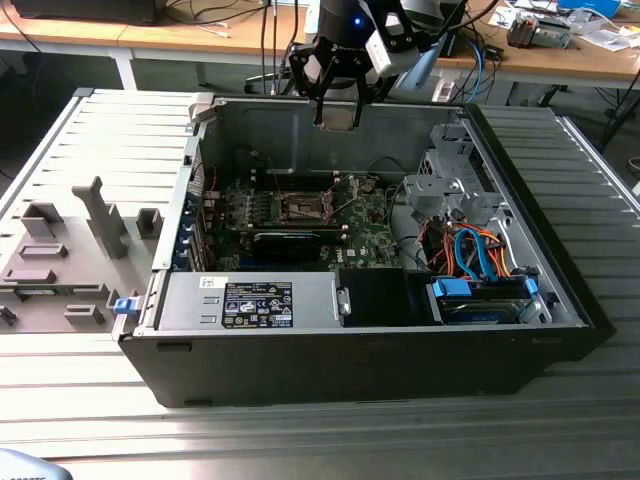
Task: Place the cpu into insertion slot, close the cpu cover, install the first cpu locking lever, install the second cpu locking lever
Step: 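Place the cpu into insertion slot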
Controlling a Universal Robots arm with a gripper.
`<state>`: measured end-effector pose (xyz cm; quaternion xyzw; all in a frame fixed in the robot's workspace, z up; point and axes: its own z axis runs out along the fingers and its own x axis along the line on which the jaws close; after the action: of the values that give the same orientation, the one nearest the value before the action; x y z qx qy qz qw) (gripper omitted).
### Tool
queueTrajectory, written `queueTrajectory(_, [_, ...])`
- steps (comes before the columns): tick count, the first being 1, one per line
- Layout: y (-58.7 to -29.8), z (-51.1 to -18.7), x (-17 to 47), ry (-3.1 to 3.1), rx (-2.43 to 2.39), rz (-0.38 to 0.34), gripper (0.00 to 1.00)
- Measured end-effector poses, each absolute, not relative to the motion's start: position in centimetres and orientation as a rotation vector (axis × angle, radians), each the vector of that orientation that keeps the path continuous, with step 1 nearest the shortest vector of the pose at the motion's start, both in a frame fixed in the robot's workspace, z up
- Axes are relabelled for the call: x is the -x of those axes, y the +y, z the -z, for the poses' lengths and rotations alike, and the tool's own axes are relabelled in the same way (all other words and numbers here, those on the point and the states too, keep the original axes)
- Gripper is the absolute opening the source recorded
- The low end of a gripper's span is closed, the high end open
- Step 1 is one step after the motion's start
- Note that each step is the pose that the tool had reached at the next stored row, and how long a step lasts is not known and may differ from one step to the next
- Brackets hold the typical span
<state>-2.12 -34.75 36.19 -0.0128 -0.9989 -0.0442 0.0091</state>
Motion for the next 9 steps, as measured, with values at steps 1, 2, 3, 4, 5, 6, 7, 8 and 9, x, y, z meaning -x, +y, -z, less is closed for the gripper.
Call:
queueTrajectory(1, [-34.75, -35.86, 2.12, -3.12, 0.04, 0.138, 0.55])
queueTrajectory(2, [-34.75, -35.85, 2.12, -3.12, 0.04, 0.138, 0.55])
queueTrajectory(3, [-34.75, -35.84, 2.12, -3.12, 0.04, 0.138, 0.55])
queueTrajectory(4, [-34.75, -35.82, 2.12, -3.12, 0.04, 0.138, 0.55])
queueTrajectory(5, [-34.75, -35.8, 2.12, -3.12, 0.04, 0.138, 0.55])
queueTrajectory(6, [-34.75, -35.71, 2.13, -3.12, 0.04, 0.138, 0.55])
queueTrajectory(7, [-34.75, -35.61, 2.14, -3.12, 0.04, 0.138, 0.55])
queueTrajectory(8, [-34.75, -35.59, 2.14, -3.12, 0.04, 0.138, 0.55])
queueTrajectory(9, [-34.75, -35.58, 2.14, -3.12, 0.04, 0.138, 0.55])
